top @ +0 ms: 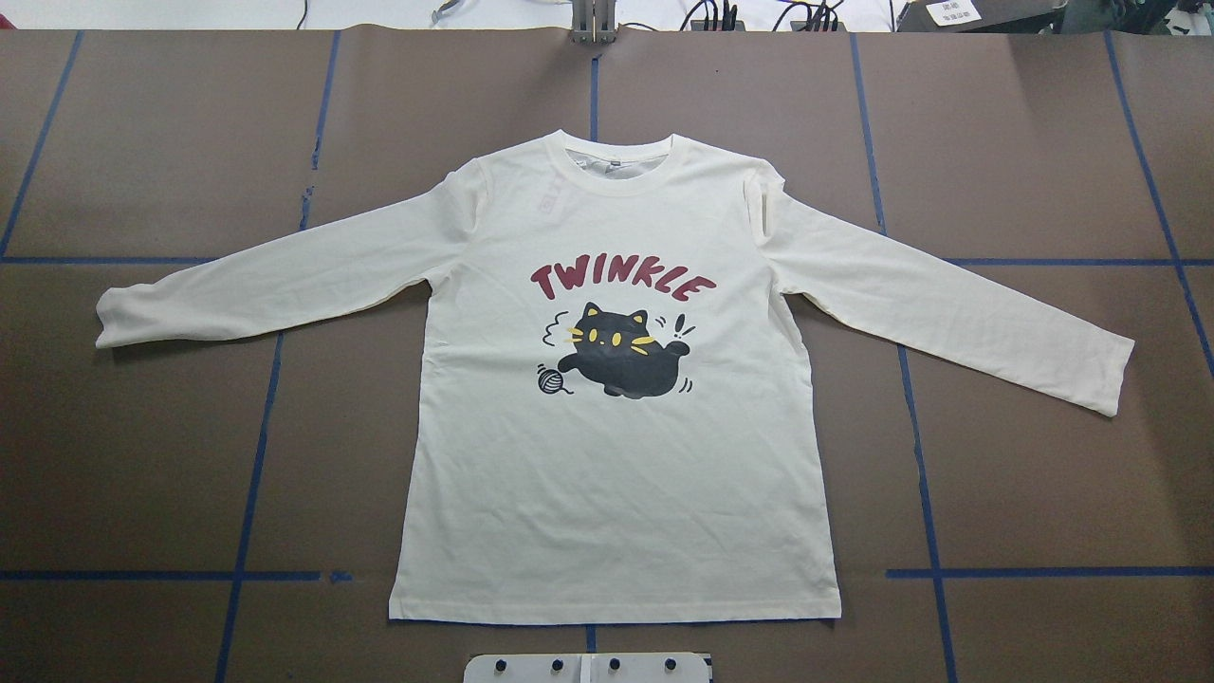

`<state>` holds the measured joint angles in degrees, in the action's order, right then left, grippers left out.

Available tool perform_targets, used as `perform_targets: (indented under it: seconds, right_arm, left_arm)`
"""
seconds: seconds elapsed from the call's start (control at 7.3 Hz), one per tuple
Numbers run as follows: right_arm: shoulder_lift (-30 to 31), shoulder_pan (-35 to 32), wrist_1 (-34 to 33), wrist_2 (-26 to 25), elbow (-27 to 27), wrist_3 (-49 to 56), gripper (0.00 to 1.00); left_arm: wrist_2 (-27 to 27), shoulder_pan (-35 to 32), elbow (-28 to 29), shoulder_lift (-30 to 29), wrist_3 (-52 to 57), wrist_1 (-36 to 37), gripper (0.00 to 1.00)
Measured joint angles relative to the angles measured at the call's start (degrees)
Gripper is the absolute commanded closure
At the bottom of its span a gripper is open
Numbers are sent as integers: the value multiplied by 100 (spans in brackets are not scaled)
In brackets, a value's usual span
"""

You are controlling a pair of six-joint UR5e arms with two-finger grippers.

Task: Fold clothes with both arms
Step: 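Move the right gripper toward the sleeve cuff nearest it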

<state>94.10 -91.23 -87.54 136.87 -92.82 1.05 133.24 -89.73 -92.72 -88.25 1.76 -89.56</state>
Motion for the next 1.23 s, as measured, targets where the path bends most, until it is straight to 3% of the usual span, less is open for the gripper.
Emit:
perform_targets:
  seconds: [0.55,0.96,1.1,1.23]
  right_arm:
    - [-64,12,53,428,-8,11,0]
    - [-575,363,210,412,96,-87,0]
    - [-568,651,551,369,135,-597,0]
    - [-424,1035,1314,236,110,-1644,0]
  left_arm:
    - [-32,14,-14,-104,48,-126,0]
    - [-39,63,43,-307,-30,-1109,0]
    - [-42,80,29,-358,-141,-1290,0]
    - [-46,90,23,-405,-227,-1423,0]
